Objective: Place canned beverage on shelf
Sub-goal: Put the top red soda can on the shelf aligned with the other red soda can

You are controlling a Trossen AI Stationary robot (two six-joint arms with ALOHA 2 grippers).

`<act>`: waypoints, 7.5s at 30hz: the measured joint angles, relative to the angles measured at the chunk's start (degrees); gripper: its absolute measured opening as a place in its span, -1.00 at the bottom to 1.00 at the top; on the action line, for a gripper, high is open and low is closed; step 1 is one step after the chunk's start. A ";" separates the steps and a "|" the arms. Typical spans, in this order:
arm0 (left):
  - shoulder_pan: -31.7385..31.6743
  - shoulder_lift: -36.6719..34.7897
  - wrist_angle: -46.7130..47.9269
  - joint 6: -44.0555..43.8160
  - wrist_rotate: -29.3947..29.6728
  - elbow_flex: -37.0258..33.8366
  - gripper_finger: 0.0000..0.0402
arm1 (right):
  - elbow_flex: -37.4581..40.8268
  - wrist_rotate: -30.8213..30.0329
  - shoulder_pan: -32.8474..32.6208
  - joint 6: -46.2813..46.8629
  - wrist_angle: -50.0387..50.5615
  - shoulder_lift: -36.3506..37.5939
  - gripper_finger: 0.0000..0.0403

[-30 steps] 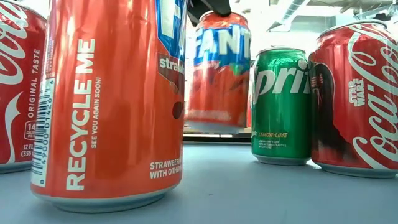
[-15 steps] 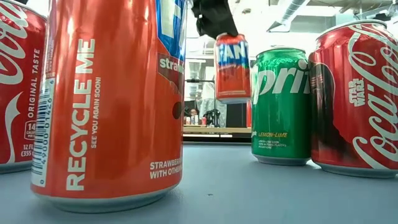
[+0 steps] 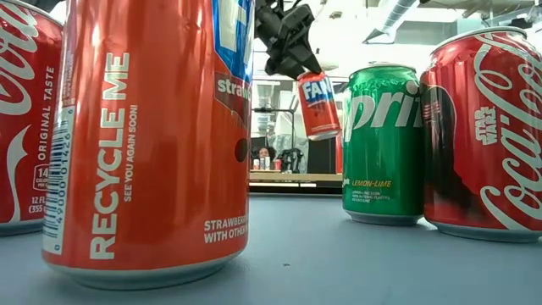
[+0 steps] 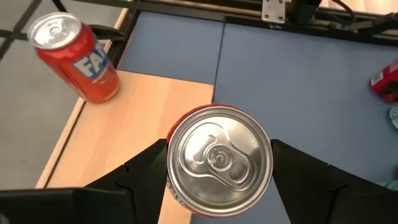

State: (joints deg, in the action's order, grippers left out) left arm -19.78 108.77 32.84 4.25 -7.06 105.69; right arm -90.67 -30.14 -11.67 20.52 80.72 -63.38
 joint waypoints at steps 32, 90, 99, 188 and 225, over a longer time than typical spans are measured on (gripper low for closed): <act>-8.05 12.62 6.31 11.04 -4.47 17.59 0.17 | 0.00 2.50 18.04 -2.62 -6.65 -0.80 0.42; -5.51 21.66 14.26 19.08 -4.77 25.71 0.62 | 0.00 3.16 17.84 -3.00 -6.17 -0.80 0.42; -5.50 17.35 19.62 18.58 -5.75 28.96 0.63 | 0.06 3.05 19.85 -8.00 -11.30 -1.67 0.42; -5.21 -21.44 47.56 10.90 5.13 29.11 0.63 | 0.16 37.53 45.24 -35.66 -34.09 -36.82 0.42; -5.20 -21.44 47.82 11.01 5.13 29.11 0.63 | -8.15 38.59 44.03 -36.10 -25.83 -40.15 0.52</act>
State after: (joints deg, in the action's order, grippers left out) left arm -24.98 87.33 80.66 15.27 -1.93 134.80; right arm -98.83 8.45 32.36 -15.58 54.88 -103.53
